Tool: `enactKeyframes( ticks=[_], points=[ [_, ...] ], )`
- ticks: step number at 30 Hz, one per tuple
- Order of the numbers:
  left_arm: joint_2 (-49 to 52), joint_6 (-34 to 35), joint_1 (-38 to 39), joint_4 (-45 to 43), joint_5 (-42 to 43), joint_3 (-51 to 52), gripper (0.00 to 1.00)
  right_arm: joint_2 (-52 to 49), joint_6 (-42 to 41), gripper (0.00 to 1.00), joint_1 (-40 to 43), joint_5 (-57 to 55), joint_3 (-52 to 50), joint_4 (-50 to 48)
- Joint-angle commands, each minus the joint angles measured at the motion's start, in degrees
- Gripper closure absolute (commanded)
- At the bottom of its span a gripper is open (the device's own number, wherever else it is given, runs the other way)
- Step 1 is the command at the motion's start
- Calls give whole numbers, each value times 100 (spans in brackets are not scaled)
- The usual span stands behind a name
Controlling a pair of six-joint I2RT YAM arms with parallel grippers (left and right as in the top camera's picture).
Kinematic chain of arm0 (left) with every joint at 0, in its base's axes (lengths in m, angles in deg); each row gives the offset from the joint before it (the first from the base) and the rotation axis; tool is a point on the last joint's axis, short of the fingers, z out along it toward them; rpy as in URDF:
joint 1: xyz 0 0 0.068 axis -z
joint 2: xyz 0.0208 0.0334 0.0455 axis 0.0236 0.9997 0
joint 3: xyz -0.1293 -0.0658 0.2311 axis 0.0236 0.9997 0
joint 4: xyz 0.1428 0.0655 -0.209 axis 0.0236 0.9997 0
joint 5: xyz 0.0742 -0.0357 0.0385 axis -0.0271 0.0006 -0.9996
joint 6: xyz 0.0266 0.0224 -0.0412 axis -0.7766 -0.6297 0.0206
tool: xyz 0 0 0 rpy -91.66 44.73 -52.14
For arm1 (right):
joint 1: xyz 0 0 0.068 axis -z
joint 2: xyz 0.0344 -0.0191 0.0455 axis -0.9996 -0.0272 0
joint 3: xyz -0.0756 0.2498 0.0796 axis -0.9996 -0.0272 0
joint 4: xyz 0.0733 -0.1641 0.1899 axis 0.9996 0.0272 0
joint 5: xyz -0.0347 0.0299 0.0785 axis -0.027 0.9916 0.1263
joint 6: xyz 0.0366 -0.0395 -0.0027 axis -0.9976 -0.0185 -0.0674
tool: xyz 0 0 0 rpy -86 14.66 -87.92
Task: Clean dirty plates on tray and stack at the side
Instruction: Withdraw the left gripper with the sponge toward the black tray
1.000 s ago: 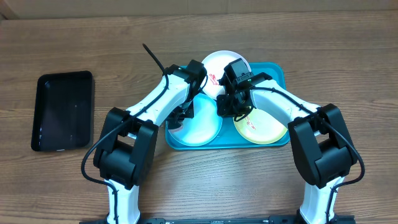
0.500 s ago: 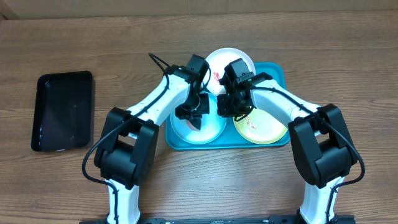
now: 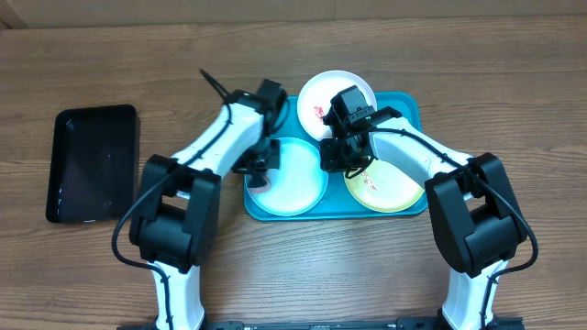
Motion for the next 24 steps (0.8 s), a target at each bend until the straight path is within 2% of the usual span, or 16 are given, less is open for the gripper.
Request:
enactKeyframes(
  ticks=[1,6,11,19,24],
  points=[
    [144,236,-225,-2,-811,-188,96,-144,-22,79,-26,-20,-20,-17],
    [44,249,-249,149,-791,-741,96,-144,-22,82,-26,-17,-15,-13],
    [-240,452,-267,417,-570,-1329,95,-120,-20,96,-28,7,208,212],
    [-1110,640,-857,516,-227,-1480,96,201,2,96,-61,50,997,791],
    [-1193,693,-1727,944,-170,-1475,96,566,-24,96,-339,-1143,1521,1261]
  ],
)
